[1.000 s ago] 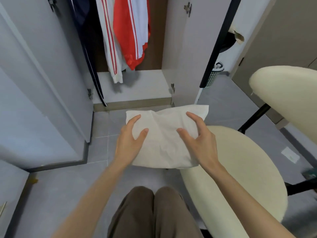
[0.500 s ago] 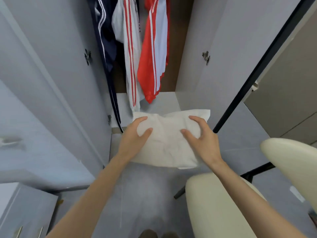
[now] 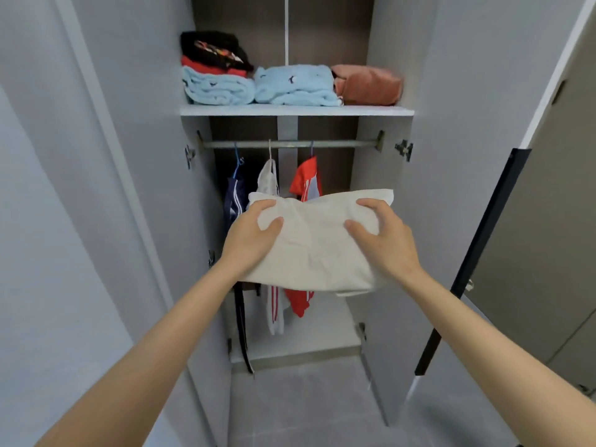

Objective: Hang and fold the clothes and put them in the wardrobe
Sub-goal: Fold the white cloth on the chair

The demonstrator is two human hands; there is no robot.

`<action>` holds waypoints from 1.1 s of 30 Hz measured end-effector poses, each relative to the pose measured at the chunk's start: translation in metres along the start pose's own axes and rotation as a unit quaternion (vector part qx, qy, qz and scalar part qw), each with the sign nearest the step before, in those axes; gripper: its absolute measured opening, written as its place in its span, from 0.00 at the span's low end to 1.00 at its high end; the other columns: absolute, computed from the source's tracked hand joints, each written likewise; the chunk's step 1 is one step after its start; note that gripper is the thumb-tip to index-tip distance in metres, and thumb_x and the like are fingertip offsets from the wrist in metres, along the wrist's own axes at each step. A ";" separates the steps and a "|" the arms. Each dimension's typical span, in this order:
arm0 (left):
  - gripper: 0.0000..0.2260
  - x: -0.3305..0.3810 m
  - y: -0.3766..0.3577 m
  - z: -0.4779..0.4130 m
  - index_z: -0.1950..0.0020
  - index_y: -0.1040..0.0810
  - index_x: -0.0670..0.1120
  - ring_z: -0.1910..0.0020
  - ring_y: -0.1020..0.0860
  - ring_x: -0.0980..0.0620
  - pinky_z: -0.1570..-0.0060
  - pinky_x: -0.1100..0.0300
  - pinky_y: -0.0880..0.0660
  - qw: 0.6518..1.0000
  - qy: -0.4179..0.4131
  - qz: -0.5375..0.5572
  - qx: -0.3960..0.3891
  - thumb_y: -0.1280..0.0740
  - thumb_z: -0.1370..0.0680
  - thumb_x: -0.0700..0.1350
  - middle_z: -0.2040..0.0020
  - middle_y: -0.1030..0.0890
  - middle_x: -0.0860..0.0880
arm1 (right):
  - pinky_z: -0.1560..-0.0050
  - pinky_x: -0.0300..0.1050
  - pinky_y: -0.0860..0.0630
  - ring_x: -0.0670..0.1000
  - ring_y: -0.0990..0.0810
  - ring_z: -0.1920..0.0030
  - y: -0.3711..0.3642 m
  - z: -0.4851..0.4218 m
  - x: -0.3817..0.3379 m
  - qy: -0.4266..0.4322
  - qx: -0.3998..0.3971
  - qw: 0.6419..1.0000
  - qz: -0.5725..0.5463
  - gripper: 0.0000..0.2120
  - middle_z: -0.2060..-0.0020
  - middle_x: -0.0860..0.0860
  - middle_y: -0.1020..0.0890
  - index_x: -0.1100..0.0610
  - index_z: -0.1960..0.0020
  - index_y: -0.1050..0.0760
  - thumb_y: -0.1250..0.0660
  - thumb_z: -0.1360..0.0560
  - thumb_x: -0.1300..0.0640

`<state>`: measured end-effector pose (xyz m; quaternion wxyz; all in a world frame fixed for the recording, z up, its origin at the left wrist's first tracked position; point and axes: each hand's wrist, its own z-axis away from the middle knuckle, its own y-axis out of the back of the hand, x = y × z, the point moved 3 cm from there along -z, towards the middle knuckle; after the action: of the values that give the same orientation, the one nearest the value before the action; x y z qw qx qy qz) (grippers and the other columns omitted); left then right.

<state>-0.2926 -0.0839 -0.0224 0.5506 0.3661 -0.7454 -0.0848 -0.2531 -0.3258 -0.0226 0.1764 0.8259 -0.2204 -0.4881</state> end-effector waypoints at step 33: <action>0.16 0.080 0.019 -0.497 0.35 0.23 0.44 0.32 0.29 0.51 0.36 0.65 0.37 0.977 -0.159 -0.004 0.146 0.35 0.22 0.36 0.34 0.24 0.48 | 0.36 0.42 0.35 0.51 0.28 0.34 -0.031 -0.511 -0.053 0.144 0.080 0.985 -0.055 0.19 0.37 0.48 0.22 0.50 0.36 0.23 0.29 0.26 0.49</action>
<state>0.1274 0.0156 0.2366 0.3658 0.4270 -0.8263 -0.0340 0.1820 -0.2323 0.2368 0.1131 0.9099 -0.1852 -0.3535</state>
